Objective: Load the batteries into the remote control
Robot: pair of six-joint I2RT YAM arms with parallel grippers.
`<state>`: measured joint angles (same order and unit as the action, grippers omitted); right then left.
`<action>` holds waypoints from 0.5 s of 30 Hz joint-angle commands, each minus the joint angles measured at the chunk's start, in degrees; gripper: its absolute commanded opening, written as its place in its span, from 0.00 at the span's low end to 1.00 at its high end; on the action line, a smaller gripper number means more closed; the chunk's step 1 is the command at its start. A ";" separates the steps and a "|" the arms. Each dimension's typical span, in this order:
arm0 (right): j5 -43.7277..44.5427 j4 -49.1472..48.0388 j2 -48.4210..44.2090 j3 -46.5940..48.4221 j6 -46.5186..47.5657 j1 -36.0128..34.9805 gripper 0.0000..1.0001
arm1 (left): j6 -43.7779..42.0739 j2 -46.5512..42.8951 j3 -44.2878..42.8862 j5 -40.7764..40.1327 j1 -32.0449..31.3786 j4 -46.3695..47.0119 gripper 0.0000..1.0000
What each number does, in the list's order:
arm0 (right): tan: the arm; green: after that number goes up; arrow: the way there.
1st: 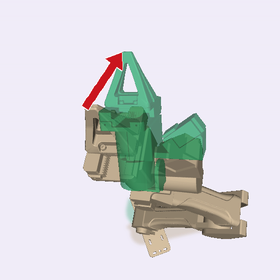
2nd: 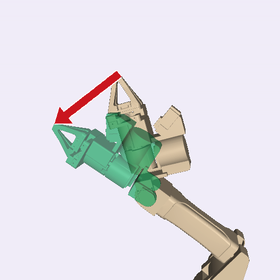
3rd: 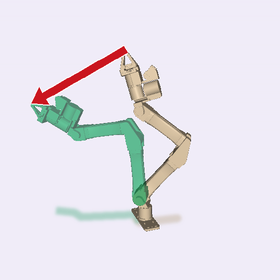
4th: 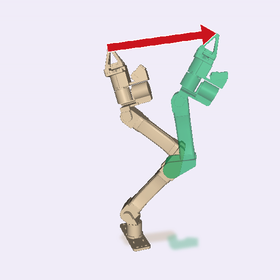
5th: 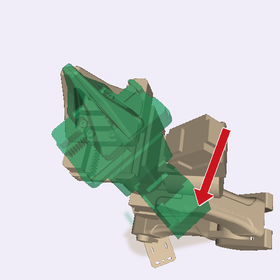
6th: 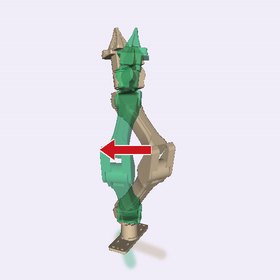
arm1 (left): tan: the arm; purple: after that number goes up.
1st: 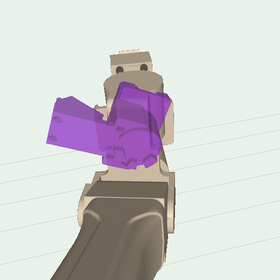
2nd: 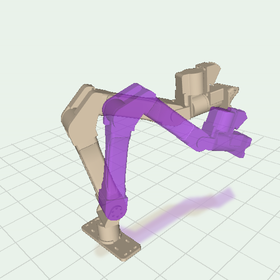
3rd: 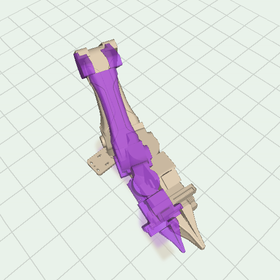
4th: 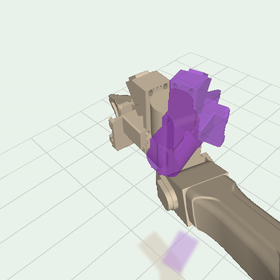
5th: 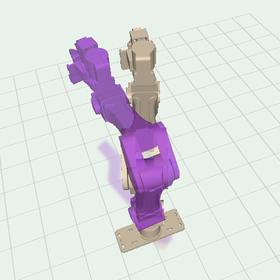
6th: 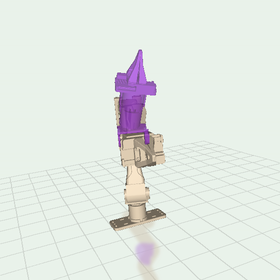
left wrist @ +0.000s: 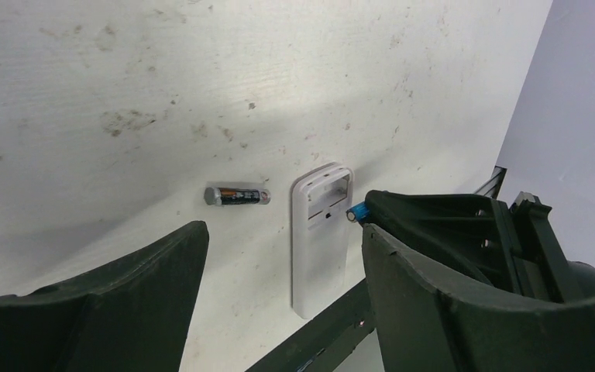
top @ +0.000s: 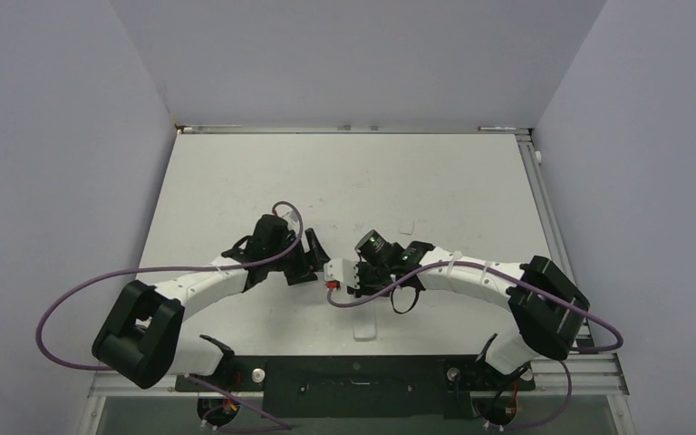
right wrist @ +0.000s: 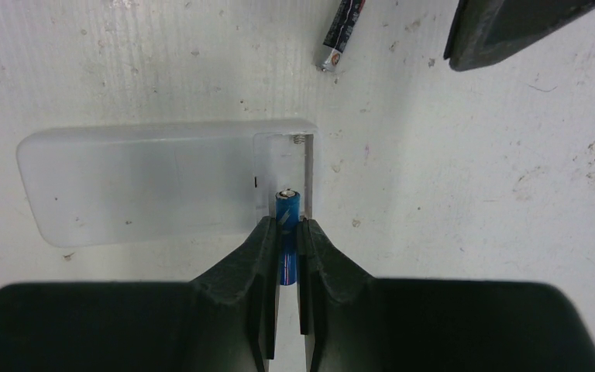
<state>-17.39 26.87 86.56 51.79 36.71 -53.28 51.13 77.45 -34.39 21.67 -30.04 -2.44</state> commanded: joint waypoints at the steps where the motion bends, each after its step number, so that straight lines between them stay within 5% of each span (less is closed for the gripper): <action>1: -1.69 -2.03 1.71 3.05 1.96 -0.07 0.08 | -1.34 -3.63 1.37 0.60 2.35 -2.66 0.70; 15: -1.37 -1.31 6.24 5.49 2.84 -0.07 0.09 | -2.39 -5.53 3.25 3.01 5.64 -3.63 0.74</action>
<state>-17.45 26.61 92.75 54.92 38.44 -53.28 50.17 73.41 -31.51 23.09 -25.15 -6.15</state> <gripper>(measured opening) 0.111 0.735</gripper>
